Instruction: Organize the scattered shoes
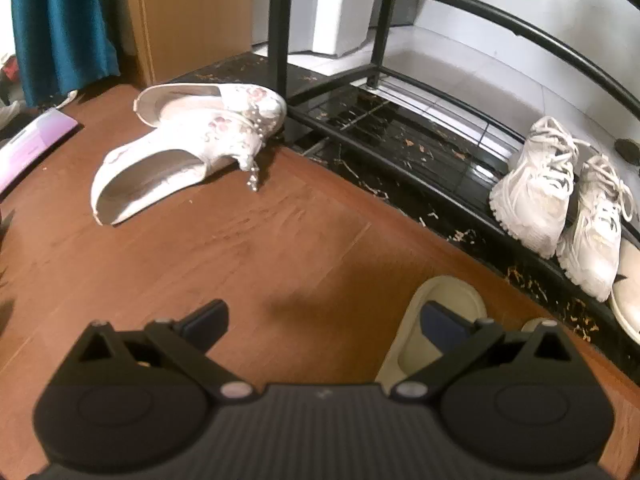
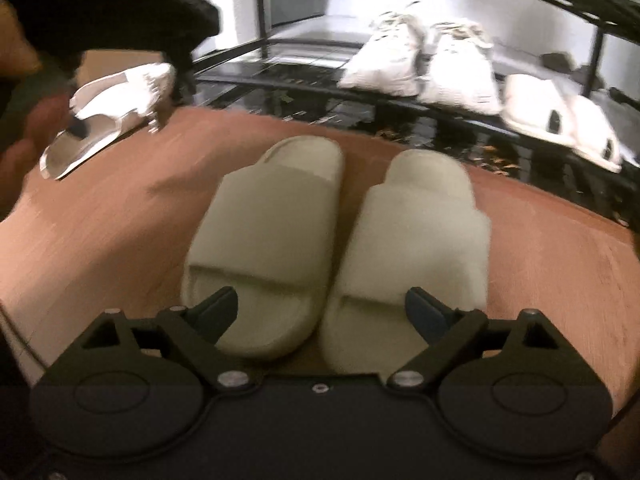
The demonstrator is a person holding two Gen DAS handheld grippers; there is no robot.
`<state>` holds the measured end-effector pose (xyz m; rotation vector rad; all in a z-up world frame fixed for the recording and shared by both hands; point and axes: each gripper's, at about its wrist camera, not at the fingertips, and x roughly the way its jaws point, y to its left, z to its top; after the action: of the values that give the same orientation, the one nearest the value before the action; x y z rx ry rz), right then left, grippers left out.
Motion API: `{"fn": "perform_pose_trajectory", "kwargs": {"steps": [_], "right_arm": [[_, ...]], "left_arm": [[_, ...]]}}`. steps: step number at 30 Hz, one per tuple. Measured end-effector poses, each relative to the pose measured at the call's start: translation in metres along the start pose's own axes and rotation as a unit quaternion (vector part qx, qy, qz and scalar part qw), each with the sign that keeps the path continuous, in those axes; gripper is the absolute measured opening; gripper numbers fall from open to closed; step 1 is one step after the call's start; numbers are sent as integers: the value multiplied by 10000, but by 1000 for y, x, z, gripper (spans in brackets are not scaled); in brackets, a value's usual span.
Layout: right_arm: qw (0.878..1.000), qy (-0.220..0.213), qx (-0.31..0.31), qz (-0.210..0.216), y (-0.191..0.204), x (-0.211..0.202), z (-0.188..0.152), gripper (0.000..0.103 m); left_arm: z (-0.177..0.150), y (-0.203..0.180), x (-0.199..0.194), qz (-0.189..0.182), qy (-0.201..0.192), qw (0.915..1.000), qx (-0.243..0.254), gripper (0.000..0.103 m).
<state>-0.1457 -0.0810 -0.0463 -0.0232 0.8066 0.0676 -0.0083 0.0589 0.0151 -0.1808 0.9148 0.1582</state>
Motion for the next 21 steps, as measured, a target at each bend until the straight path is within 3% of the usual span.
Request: {"fn": "perform_pose_trajectory", "kwargs": {"steps": [10,14,16,21], "right_arm": [[9990,390,147,173,-1,7,1,84],[9986,356,366,164,-9,17,4,84],[9982,380,429,175,-11,24,8,75],[9989,156,434,76,-13,36,9,72]], "left_arm": [[-1,0,3,-57,116,9999,-53,102],[-1,-1,3,-75,113,9999,-41,102],[-1,-2,3,-78,115,9999,-31,102],[-1,-2,5,-91,169,9998,-22,102]]}}
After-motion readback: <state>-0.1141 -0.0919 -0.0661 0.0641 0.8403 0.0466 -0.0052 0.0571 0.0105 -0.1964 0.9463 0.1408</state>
